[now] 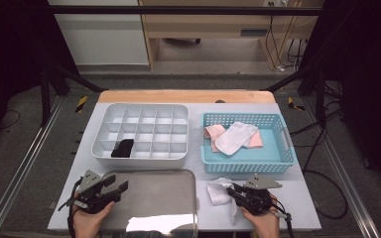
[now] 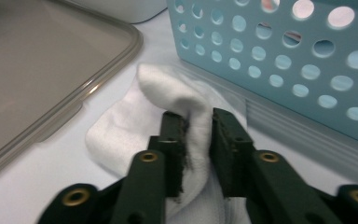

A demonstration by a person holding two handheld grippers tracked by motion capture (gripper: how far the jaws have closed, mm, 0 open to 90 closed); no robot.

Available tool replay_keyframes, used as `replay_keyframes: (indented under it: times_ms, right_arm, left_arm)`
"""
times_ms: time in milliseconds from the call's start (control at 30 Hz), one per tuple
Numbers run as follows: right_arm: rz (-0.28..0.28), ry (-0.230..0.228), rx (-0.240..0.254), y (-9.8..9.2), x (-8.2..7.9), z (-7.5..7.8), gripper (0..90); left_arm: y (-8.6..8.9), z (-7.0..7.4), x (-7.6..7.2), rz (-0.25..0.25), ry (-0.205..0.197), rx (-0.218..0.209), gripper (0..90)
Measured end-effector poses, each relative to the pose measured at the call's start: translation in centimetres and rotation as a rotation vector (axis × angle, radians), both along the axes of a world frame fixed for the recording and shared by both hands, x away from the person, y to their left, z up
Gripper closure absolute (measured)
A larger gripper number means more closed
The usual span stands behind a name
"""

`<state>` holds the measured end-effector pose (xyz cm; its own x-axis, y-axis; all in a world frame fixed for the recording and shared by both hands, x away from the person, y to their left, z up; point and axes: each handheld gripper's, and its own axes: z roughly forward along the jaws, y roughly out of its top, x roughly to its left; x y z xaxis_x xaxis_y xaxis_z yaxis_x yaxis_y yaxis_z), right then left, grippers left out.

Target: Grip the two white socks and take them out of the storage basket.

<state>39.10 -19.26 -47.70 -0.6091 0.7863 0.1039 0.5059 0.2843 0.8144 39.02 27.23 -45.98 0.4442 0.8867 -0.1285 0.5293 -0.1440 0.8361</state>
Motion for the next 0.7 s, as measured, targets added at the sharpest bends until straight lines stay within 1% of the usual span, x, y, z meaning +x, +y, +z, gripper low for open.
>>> replay_keyframes:
  times_ms: [67,100,133,233,267,300,367,433,533,700]
  right_arm:
    - [-0.008,-0.006,-0.001,0.1,0.0,0.0,66.3]
    - [-0.02,-0.015,0.003,0.2,0.0,0.0,60.2]
    - [-0.025,-0.018,0.005,0.2,0.0,0.0,57.8]
    - [-0.046,-0.047,0.019,0.1,-0.1,0.3,46.7]
    - [-0.051,-0.043,0.027,0.1,-0.2,0.5,45.1]
    - [-0.051,-0.05,0.03,0.0,-0.2,0.6,43.5]
    - [-0.061,-0.057,0.051,-0.1,-0.3,1.0,38.7]
    - [-0.065,-0.066,0.067,-0.1,-0.4,1.5,35.4]
    - [-0.072,-0.077,0.102,-0.1,-0.5,2.1,33.6]
    - [-0.093,-0.098,0.118,-0.1,-0.2,3.5,33.5]
  left_arm:
    - [0.1,0.0,0.0,0.004,0.0,-0.002,41.4]
    - [0.1,0.0,0.0,0.004,0.001,-0.001,41.3]
    - [0.1,0.0,0.0,0.006,0.004,-0.003,41.1]
    - [0.0,0.0,0.0,0.003,0.006,-0.002,40.8]
    - [0.0,0.0,0.0,0.004,0.005,-0.005,40.7]
    - [0.1,0.0,0.0,0.004,0.004,-0.005,40.5]
    - [0.2,0.0,0.0,0.007,0.006,-0.007,40.2]
    - [0.2,0.0,0.0,0.008,0.008,-0.008,40.1]
    - [0.1,0.0,0.1,0.004,0.009,-0.007,39.9]
    - [0.2,0.0,0.0,0.009,0.009,-0.007,40.1]
